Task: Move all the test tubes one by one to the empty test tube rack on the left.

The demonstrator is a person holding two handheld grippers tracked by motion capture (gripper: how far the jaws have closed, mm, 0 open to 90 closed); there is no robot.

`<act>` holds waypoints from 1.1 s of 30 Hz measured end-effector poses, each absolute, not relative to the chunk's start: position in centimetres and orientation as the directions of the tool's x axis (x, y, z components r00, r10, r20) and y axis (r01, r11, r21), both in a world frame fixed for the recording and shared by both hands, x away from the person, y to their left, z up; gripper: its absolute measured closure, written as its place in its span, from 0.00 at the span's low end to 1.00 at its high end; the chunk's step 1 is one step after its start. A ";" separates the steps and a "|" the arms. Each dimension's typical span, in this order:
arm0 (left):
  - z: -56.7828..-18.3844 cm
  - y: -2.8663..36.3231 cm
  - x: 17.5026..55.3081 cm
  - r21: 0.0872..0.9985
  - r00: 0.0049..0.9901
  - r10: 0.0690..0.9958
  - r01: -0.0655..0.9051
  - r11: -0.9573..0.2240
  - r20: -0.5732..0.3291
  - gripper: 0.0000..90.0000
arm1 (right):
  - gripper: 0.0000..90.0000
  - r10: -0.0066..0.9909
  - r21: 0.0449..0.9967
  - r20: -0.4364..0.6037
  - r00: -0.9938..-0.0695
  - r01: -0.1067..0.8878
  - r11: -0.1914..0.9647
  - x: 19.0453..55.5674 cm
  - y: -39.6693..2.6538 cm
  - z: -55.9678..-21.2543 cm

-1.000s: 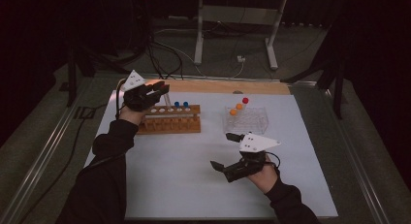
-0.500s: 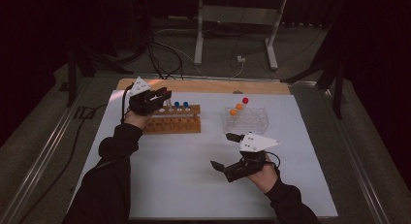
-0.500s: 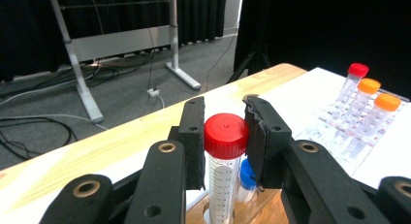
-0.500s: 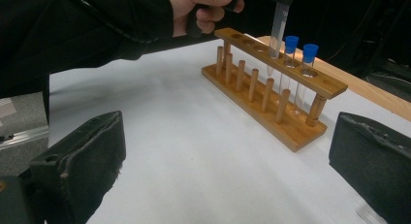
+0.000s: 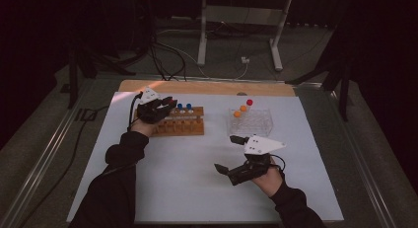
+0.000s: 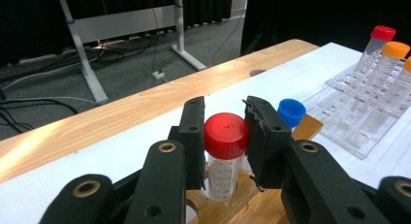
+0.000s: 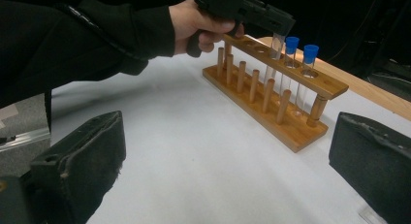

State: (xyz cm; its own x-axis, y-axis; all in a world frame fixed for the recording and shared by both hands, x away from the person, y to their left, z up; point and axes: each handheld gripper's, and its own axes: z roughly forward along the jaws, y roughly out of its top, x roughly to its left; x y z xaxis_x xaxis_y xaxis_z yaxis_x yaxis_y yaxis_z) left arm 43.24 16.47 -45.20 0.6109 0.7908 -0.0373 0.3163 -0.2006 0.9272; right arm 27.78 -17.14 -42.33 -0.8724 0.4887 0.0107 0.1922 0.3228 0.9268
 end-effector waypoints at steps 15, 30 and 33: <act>-45.4 16.6 43.3 0.928 0.608 0.791 0.328 -0.178 -0.063 0.79 | 0.00 0.482 0.928 0.019 -0.876 0.195 0.318 27.8 -17.2 -42.3; -41.7 18.2 39.9 0.945 0.647 0.754 0.303 -0.121 -0.110 0.18 | 0.00 0.522 0.955 -0.049 -0.851 0.114 0.275 28.8 -19.8 -40.2; -41.2 18.4 38.6 0.947 0.697 0.705 0.299 -0.118 -0.132 0.07 | 0.00 0.562 0.953 -0.052 -0.825 0.127 0.275 29.6 -21.0 -39.4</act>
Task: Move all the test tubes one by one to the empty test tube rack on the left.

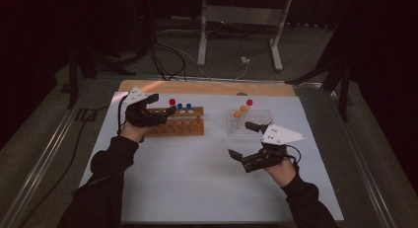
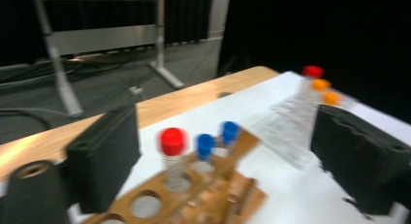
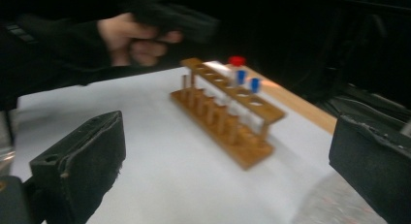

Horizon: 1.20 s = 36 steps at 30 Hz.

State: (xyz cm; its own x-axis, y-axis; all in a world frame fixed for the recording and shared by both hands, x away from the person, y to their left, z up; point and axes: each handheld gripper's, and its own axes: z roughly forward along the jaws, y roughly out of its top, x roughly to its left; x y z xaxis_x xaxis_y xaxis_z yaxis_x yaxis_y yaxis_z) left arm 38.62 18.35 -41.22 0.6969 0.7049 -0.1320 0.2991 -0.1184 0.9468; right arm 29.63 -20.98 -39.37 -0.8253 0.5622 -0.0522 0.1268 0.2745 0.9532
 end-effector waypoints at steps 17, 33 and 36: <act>-42.5 16.9 31.6 0.966 0.822 0.560 0.218 -0.139 -0.105 0.01 | 0.19 0.779 0.925 -0.007 -0.627 0.293 0.244 37.5 -26.1 -41.0; -44.3 15.6 28.8 0.967 0.852 0.519 0.190 -0.172 -0.075 0.01 | 0.66 0.837 0.857 0.052 -0.544 0.454 0.242 42.6 -25.8 -45.2; -44.3 15.7 28.8 0.967 0.855 0.513 0.187 -0.172 -0.074 0.01 | 0.68 0.845 0.846 0.056 -0.533 0.475 0.244 43.3 -25.5 -45.7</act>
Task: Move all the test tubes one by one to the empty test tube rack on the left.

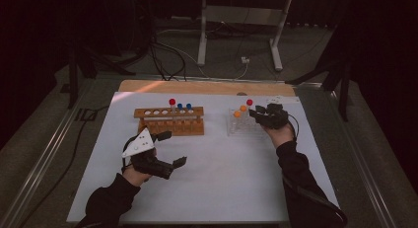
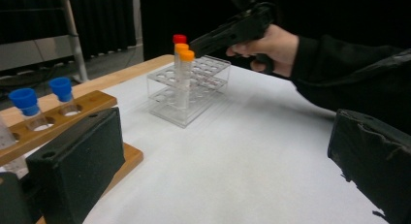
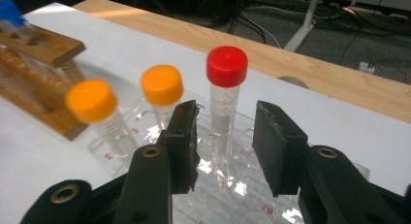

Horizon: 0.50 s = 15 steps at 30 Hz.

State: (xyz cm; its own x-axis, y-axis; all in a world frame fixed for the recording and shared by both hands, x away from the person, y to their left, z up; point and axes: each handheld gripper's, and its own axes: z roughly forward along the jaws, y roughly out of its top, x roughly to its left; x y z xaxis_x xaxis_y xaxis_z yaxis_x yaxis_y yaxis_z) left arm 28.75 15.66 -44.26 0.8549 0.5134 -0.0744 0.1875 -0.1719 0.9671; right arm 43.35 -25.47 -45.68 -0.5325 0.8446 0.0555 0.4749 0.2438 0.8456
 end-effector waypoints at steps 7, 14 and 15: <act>-44.4 15.8 28.8 0.966 0.859 0.505 0.193 -0.171 -0.082 0.01 | 0.72 0.848 0.828 0.091 -0.523 0.512 0.227 44.7 -25.1 -46.5; -44.4 15.9 28.9 0.967 0.855 0.511 0.197 -0.163 -0.088 0.01 | 0.77 0.844 0.824 0.095 -0.528 0.518 0.231 45.2 -24.6 -46.6; -44.4 16.0 28.9 0.967 0.855 0.511 0.197 -0.163 -0.088 0.01 | 0.77 0.845 0.824 0.093 -0.527 0.517 0.231 45.2 -24.6 -46.7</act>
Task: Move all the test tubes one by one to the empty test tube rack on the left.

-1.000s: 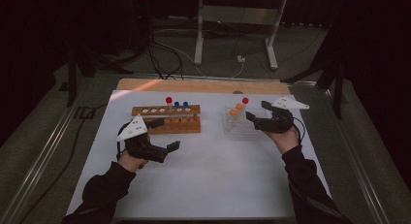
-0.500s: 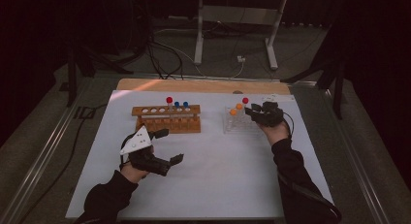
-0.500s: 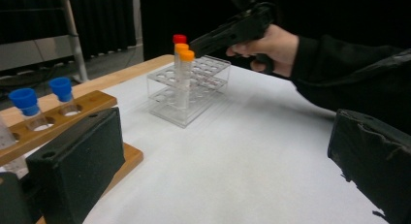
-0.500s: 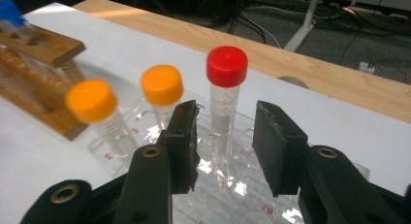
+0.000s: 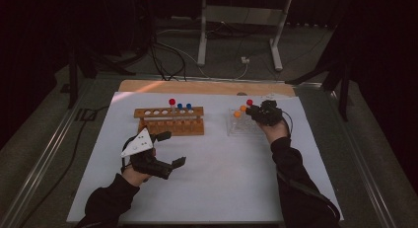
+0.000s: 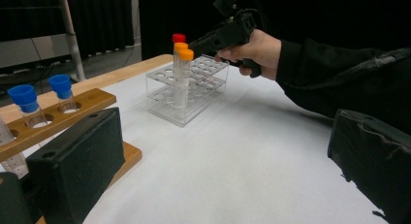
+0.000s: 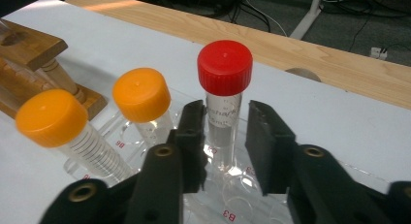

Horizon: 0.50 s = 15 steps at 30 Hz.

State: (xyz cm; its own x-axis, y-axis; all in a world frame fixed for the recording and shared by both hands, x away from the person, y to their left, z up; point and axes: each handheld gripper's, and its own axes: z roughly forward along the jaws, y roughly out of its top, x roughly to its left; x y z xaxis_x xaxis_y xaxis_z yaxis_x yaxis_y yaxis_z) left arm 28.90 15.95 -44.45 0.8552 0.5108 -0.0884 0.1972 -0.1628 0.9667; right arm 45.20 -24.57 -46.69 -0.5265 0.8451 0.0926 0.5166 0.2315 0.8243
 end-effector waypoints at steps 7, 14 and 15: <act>-44.6 16.0 29.0 0.965 0.856 0.508 0.207 -0.161 -0.099 0.01 | 0.83 0.844 0.826 0.082 -0.530 0.510 0.240 45.2 -24.3 -46.7; -44.5 16.0 29.1 0.966 0.855 0.508 0.206 -0.156 -0.101 0.01 | 0.83 0.840 0.842 0.079 -0.537 0.486 0.232 45.0 -24.8 -45.4; -44.5 16.0 29.0 0.966 0.855 0.507 0.209 -0.153 -0.104 0.01 | 0.83 0.839 0.846 0.073 -0.539 0.479 0.234 44.9 -24.8 -45.1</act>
State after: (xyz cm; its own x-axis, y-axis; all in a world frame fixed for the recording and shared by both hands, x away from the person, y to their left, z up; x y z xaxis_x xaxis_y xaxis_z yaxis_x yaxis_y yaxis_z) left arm 29.03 15.98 -44.50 0.8554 0.5073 -0.1044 0.2085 -0.1528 0.9660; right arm 44.91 -24.81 -45.07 -0.5391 0.8390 0.0732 0.4789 0.2338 0.8462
